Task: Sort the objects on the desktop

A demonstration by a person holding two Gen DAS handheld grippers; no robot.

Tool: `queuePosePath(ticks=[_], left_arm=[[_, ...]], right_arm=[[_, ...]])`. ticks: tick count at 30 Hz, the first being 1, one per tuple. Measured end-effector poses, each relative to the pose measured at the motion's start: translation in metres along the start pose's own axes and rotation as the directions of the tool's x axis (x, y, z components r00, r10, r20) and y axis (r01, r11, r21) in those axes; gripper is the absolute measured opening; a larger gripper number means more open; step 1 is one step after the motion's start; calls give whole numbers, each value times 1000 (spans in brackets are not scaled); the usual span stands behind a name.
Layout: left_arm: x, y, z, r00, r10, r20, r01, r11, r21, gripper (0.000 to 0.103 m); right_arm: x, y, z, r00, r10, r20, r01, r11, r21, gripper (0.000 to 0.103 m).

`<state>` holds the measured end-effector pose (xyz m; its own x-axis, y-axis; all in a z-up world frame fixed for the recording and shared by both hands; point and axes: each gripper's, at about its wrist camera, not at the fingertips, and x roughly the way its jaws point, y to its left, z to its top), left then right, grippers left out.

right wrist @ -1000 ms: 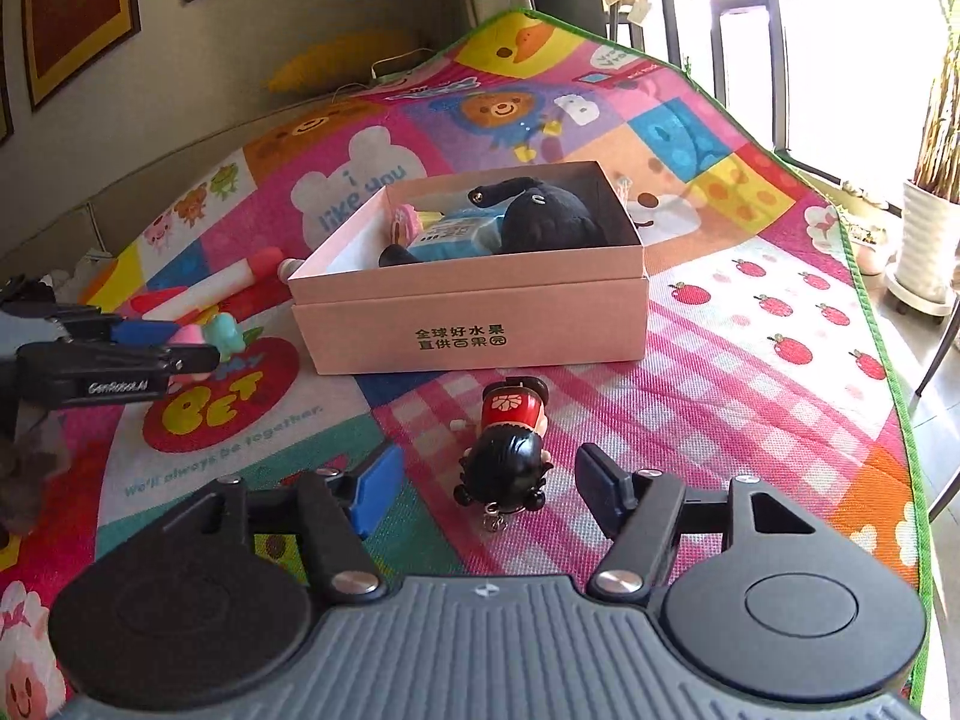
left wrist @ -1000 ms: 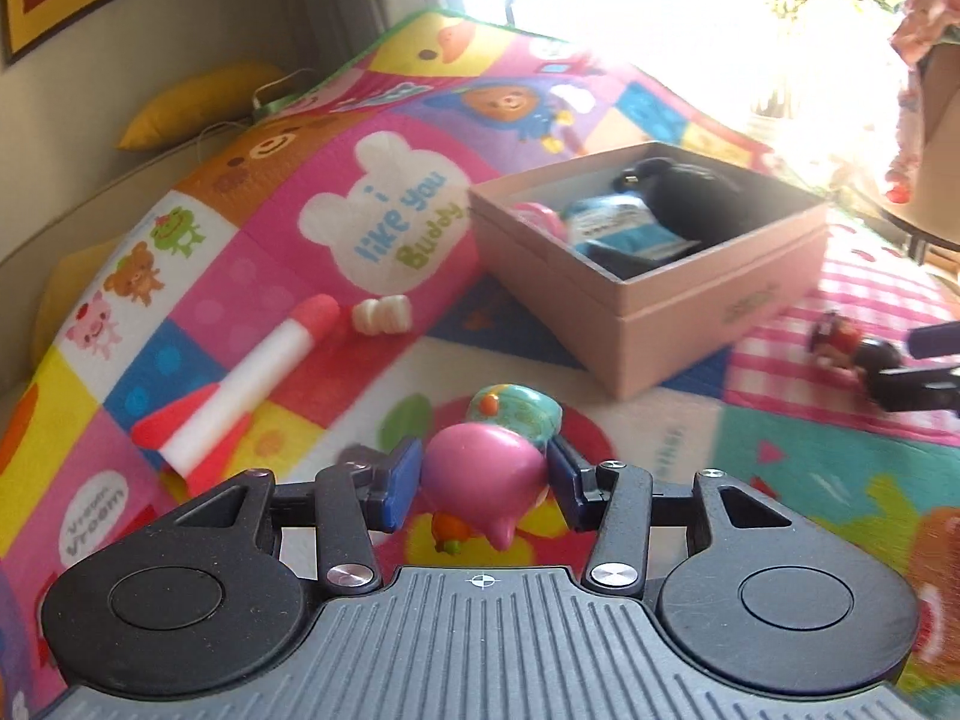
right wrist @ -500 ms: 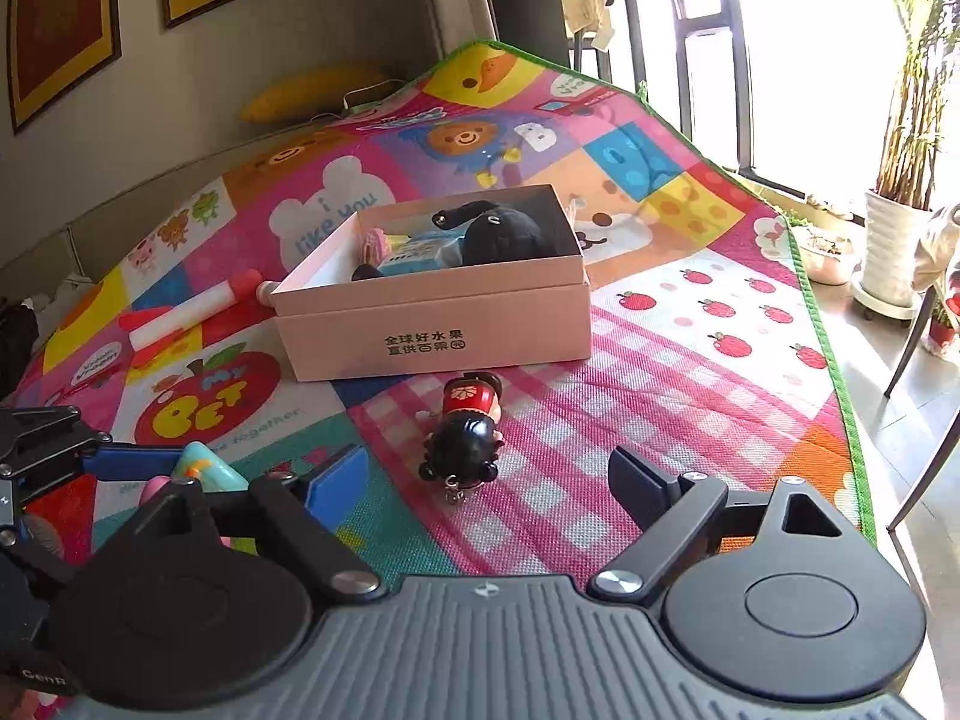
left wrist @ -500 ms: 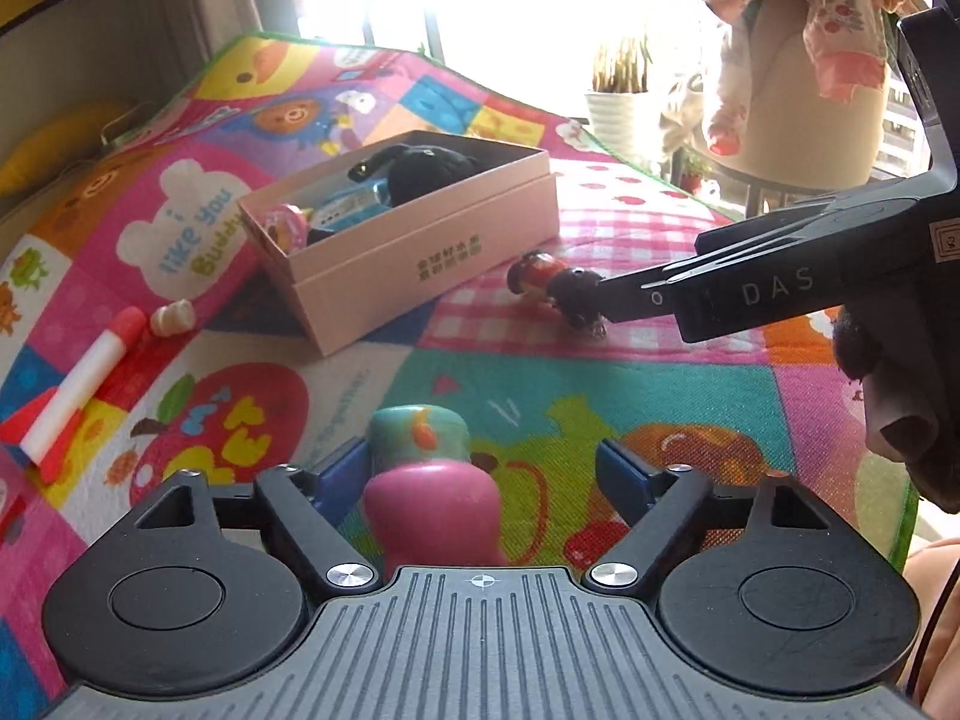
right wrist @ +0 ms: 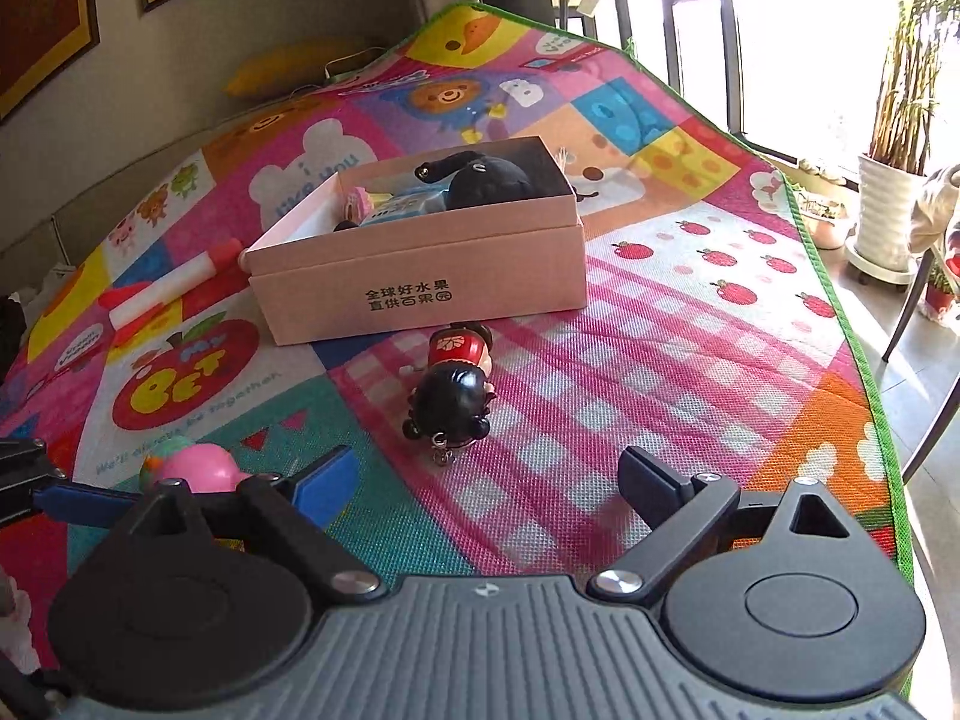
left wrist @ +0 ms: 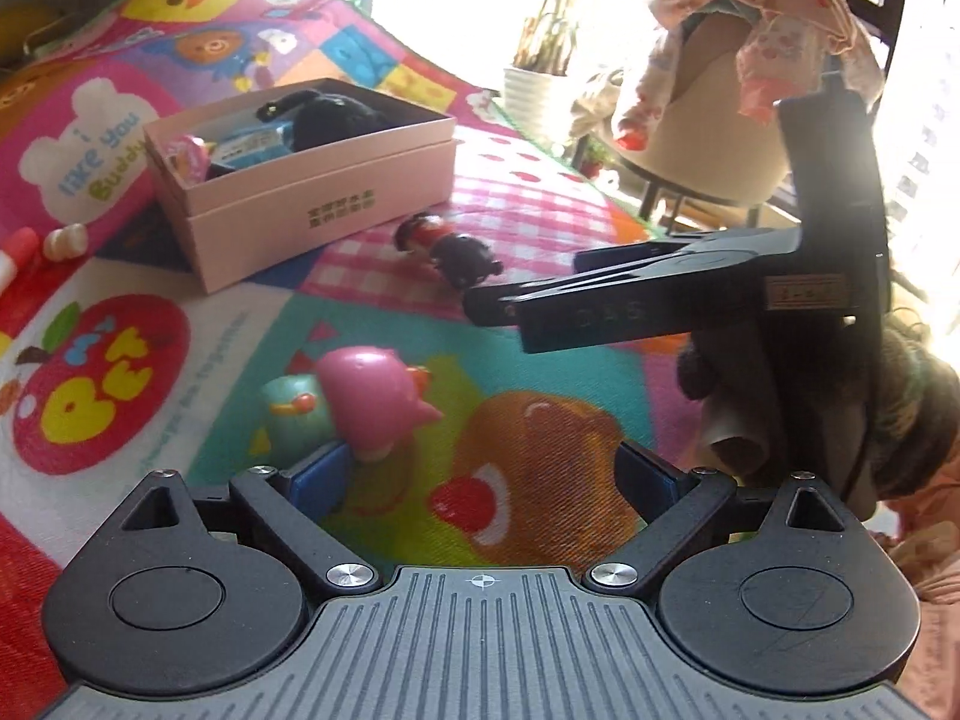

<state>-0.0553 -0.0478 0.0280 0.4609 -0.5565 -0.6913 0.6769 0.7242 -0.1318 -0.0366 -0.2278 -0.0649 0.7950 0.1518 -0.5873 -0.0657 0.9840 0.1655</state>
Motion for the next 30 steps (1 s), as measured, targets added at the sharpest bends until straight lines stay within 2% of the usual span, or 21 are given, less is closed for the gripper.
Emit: queuePosePath(ticks=[2, 4, 6, 9, 15, 16, 18, 23, 26, 30], left_arm=[[0, -9, 3, 999, -36, 12, 35, 999, 37, 97], [-3, -17, 5, 1000, -13, 28, 10, 997, 82, 98], [-7, -21, 6, 997, 52, 48, -58, 992, 117, 102], [-10, -19, 4, 987, 147, 65, -155, 977, 149, 102], [-3, 5, -2, 973, 232, 23, -233, 965, 119, 102], [1, 7, -4, 968, 251, 20, -251, 960, 123, 102], [8, 10, -9, 948, 319, 16, -318, 938, 135, 103], [8, 20, -11, 948, 319, 18, -319, 947, 40, 103], [8, 37, -13, 963, 269, -4, -268, 958, -102, 103], [10, 33, -13, 956, 294, -3, -293, 951, -98, 103]], right_arm=[[0, -1, 0, 1000, -9, 2, 9, 1000, 2, 94], [0, -3, 1, 1000, -17, 4, 17, 1000, 4, 95], [0, -5, 0, 1000, -23, 8, 23, 1000, 12, 97], [1, -8, 0, 1000, -19, 7, 19, 999, 31, 99], [2, -10, 0, 1000, -8, 8, 8, 999, 43, 103], [2, -11, 0, 1000, -8, 9, 7, 999, 49, 103], [2, -13, 0, 1000, -5, 9, 4, 998, 56, 103], [2, -12, 1, 1000, -8, -4, 8, 999, 43, 103], [4, -7, 1, 999, -26, -22, 26, 1000, 11, 103], [7, -5, 3, 998, -38, -50, 37, 999, -16, 103]])
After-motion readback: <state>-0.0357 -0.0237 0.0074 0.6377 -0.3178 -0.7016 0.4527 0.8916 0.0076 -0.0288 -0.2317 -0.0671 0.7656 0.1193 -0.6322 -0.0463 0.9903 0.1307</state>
